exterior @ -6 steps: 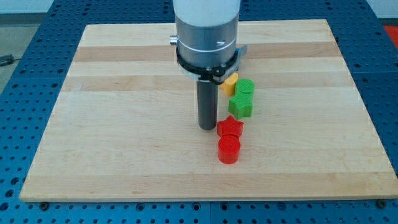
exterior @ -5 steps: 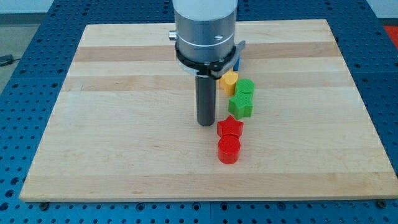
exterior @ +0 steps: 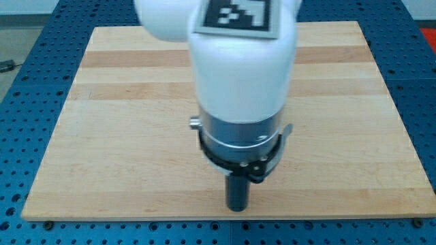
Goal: Push red star into the green star
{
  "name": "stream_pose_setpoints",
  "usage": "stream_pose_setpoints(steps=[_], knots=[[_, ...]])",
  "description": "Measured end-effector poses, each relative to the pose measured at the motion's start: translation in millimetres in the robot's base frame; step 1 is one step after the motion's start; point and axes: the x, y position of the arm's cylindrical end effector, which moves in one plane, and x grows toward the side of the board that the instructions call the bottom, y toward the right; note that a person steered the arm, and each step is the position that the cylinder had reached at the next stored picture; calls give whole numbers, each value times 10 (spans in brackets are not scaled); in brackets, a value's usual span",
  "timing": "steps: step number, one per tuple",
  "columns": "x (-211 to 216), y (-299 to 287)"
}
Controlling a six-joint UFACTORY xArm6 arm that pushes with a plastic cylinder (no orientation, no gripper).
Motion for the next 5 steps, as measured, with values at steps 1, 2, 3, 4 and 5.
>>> stream_pose_setpoints(steps=[1,2,3,4,5], knots=[[-144,68],[-245,68],[-314,69],[-415,69],[-499,69]])
